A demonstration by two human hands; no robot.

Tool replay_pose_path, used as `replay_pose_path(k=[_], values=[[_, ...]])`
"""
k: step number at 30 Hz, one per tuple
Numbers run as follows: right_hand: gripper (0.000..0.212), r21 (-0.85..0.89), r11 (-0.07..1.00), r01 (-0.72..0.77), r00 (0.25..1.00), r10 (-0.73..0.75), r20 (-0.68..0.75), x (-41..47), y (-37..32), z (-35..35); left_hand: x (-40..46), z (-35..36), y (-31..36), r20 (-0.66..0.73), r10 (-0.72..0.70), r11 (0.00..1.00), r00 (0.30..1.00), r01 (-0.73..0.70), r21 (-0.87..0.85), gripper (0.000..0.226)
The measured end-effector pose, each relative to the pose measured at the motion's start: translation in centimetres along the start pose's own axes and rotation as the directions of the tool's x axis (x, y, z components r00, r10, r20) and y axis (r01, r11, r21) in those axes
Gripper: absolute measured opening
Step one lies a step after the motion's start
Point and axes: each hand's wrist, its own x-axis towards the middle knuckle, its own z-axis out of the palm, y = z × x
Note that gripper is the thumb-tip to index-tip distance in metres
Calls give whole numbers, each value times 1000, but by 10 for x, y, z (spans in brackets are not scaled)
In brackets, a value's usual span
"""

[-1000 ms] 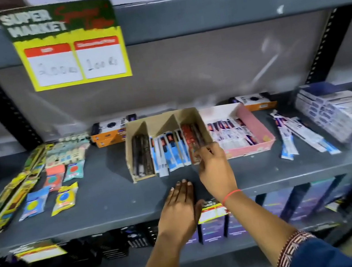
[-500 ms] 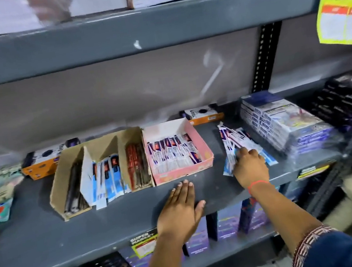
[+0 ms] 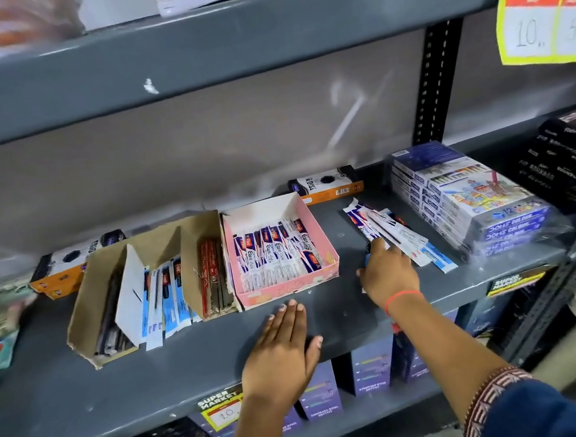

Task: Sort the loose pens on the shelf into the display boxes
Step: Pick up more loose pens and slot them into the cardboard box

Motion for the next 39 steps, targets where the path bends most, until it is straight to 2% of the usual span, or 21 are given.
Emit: replay_pose_path(k=[2,8,12,15,17,19,22,25,27,29,31,32,34,36,39], values=[[39,103,992,-68,997,64,41,5,0,-6,1,8,-5,45,27,1000,999,-27,-4,60],[35,263,944,-200,977,171,130,9,0,-11,1,15,-10,3,28,999,1000,-28,-46,61],[10,302,915,-268,957,215,196,11,-2,-22,1,18,-11,11,22,998,1000,-22,-65,62],[26,332,885,-326,935,250,253,13,-2,-34,1,19,-12,-9,14,995,1000,-14,-102,62],[22,310,890,-333,928,253,273,13,-2,-43,1,19,-12,-25,11,993,1000,-14,-120,63],[14,268,916,-297,941,233,244,13,0,-51,1,19,-12,-28,19,992,999,-22,-125,63],[38,232,927,-294,955,275,112,16,10,-58,1,19,-13,-19,18,990,1000,-21,-140,63],[37,201,940,-276,960,282,1,13,16,-63,2,18,-12,-27,25,991,999,-28,-132,62],[34,259,920,-296,944,322,-67,11,24,-62,2,17,-12,-36,28,992,999,-32,-125,61],[31,424,844,-328,916,393,-74,9,33,-58,1,16,-11,-37,48,994,998,-51,-93,61],[22,620,715,-323,892,450,-54,7,38,-53,1,16,-10,-24,52,995,998,-54,-82,60],[14,724,623,-296,870,488,-64,6,38,-50,2,15,-10,-17,48,995,999,-49,-84,60],[28,893,407,-190,825,560,-79,4,35,-44,2,15,-10,-11,40,996,999,-41,-83,60],[40,971,210,-117,856,517,-8,-2,29,-36,2,14,-9,-11,35,997,999,-36,-68,61],[42,992,29,-126,901,421,103,-12,18,-27,2,14,-9,-24,32,999,999,-33,-37,61]])
